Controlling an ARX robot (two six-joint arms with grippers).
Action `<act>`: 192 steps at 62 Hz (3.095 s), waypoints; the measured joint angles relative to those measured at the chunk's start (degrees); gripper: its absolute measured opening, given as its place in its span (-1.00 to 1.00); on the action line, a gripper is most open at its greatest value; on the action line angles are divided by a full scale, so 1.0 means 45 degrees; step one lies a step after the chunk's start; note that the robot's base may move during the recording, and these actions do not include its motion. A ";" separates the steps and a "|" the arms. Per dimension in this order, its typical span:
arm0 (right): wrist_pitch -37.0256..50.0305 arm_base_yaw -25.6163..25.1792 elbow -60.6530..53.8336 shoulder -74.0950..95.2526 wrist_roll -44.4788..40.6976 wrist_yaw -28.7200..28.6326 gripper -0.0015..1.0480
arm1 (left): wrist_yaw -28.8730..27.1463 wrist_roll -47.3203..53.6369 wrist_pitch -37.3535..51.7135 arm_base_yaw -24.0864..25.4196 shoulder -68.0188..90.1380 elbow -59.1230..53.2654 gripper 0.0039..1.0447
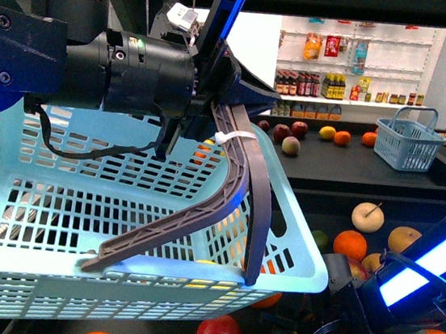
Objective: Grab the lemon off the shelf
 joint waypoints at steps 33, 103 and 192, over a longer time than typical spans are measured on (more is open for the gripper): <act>0.2365 -0.2021 -0.4133 -0.4250 -0.0651 0.1676 -0.12 | -0.0005 0.0000 0.0000 0.0000 0.0000 0.0000 -0.89; 0.5294 0.0685 -0.8816 -1.0885 0.3541 -0.3769 -0.13 | -0.0005 0.0005 0.0000 0.0000 0.0005 0.0005 -0.89; -0.2448 -0.2161 -2.1313 -3.4981 -0.4643 -0.0675 -0.45 | 0.0000 -0.0097 0.0000 -0.0015 0.0015 0.0000 -0.89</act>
